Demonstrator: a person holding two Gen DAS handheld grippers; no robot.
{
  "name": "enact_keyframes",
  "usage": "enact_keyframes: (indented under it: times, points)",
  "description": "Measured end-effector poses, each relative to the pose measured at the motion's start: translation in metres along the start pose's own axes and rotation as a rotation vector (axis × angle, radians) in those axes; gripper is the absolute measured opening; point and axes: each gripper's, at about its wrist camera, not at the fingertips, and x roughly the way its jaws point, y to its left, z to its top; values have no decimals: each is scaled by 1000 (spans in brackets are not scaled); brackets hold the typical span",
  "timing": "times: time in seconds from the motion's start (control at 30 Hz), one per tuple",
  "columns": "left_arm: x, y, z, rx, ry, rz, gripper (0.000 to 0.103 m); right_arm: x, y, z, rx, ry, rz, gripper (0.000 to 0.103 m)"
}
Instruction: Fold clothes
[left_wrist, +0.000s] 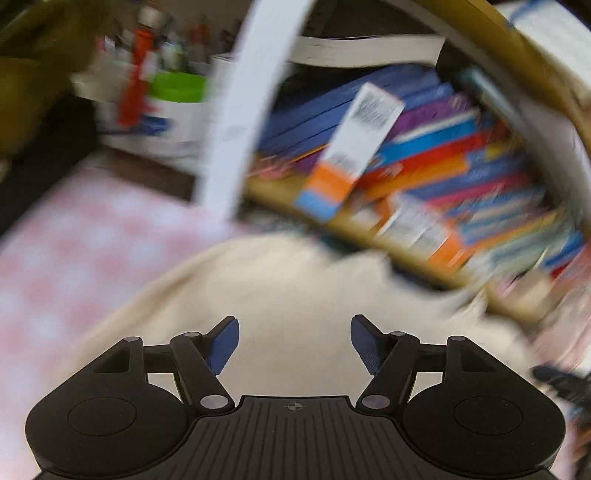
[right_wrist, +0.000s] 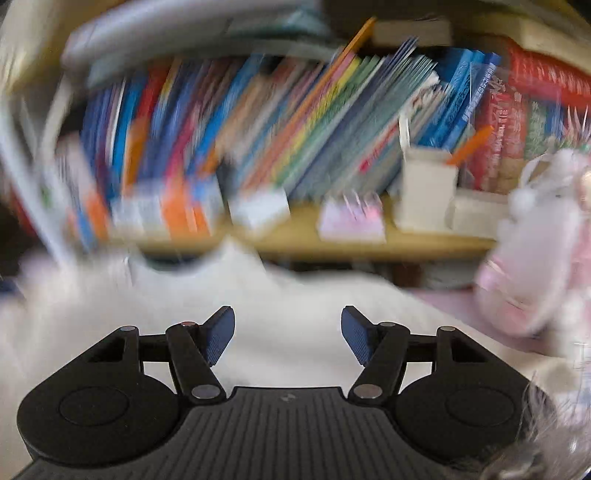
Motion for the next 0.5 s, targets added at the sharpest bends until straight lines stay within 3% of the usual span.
enact_keyframes:
  times: [0.2,0.27,0.37,0.5]
  points:
    - [-72,19,-88,61,78,69,68,-46,-1,-69,-188,99,-125,62]
    - [-86,22,-108,78,97,83,67,-71,-4,-90,-163,110,-169,62]
    - [-89,28,-118,47,99,55,66,-109,-8,-121,-105,126,-229,61]
    - [-71,43,-105,-93,92,-19,65,-141,-4,-155,-63,174,-288,59]
